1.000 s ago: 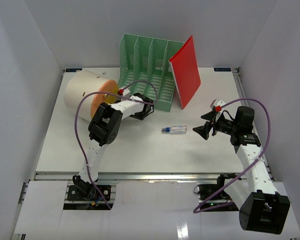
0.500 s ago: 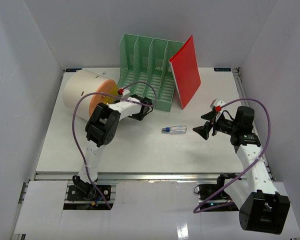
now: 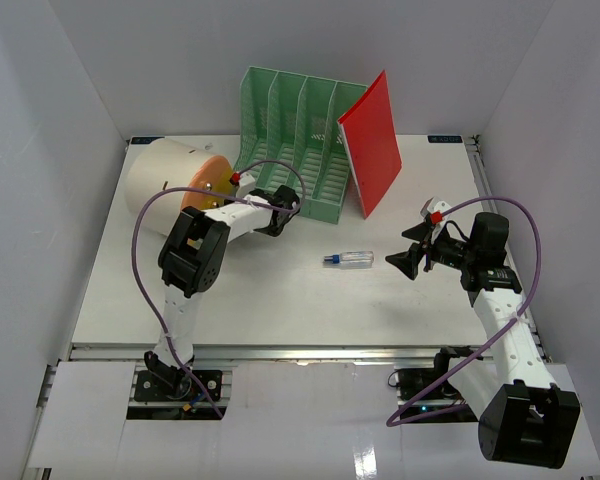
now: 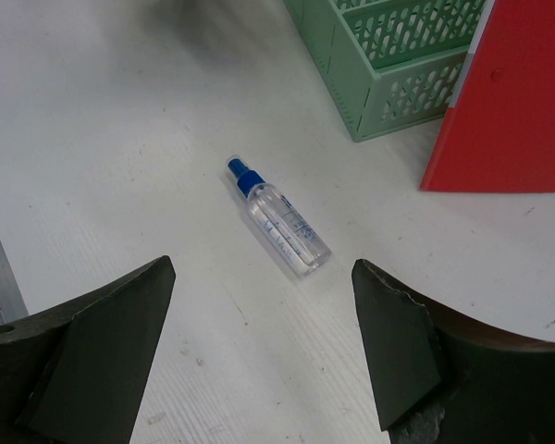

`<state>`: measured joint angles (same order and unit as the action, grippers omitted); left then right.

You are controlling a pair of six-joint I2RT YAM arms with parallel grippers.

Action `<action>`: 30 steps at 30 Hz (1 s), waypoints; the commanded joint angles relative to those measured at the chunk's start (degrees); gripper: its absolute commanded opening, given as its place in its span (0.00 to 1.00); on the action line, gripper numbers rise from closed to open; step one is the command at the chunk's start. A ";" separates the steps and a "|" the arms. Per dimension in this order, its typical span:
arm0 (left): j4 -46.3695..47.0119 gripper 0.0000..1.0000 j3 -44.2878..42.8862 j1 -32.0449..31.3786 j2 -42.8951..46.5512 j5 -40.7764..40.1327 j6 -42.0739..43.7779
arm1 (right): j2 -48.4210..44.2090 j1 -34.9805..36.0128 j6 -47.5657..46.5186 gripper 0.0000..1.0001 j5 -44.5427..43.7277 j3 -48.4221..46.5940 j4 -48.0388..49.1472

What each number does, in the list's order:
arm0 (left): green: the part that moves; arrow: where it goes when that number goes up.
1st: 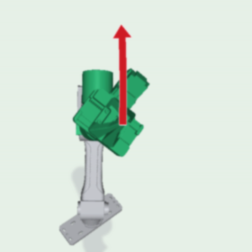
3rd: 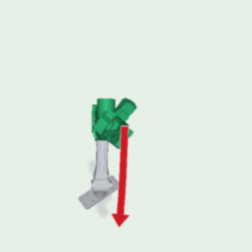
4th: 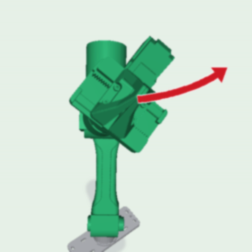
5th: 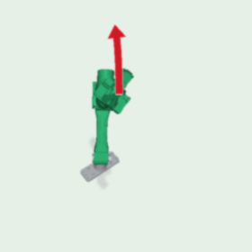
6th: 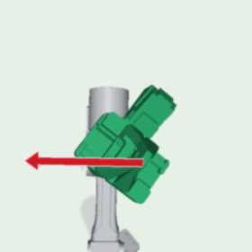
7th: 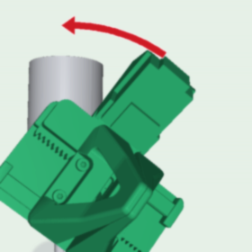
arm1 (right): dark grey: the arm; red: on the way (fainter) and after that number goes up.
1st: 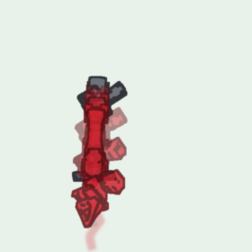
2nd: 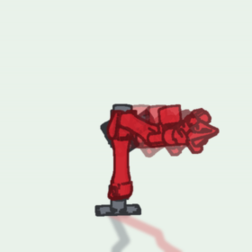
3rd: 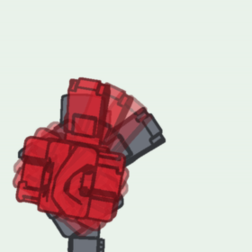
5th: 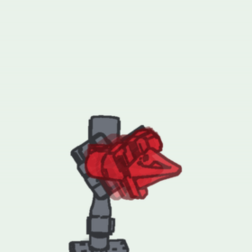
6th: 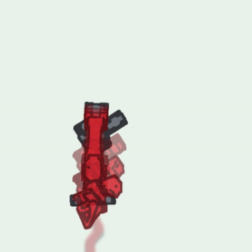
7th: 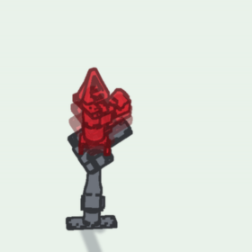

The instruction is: Organize the desk

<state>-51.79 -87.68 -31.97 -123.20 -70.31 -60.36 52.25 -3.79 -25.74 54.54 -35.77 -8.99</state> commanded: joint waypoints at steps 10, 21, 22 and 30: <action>5.12 0.10 4.23 -1.41 6.80 9.31 -0.59 | -0.22 -0.34 -0.28 0.84 0.87 -0.27 0.69; 2.76 0.07 8.56 -10.49 10.53 10.99 -8.01 | -1.16 -0.37 -0.28 0.84 0.69 -0.14 0.64; 2.31 0.07 9.01 -11.21 10.53 11.13 -8.60 | -1.25 -0.42 -0.28 0.84 0.73 -0.10 0.64; 0.02 0.64 9.74 -12.41 11.42 11.85 -10.87 | -1.36 -0.43 -4.54 0.84 3.59 -0.61 -2.63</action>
<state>-50.64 -78.31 -44.14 -114.87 -60.61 -68.91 51.75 -3.79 -26.34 54.77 -35.77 -9.10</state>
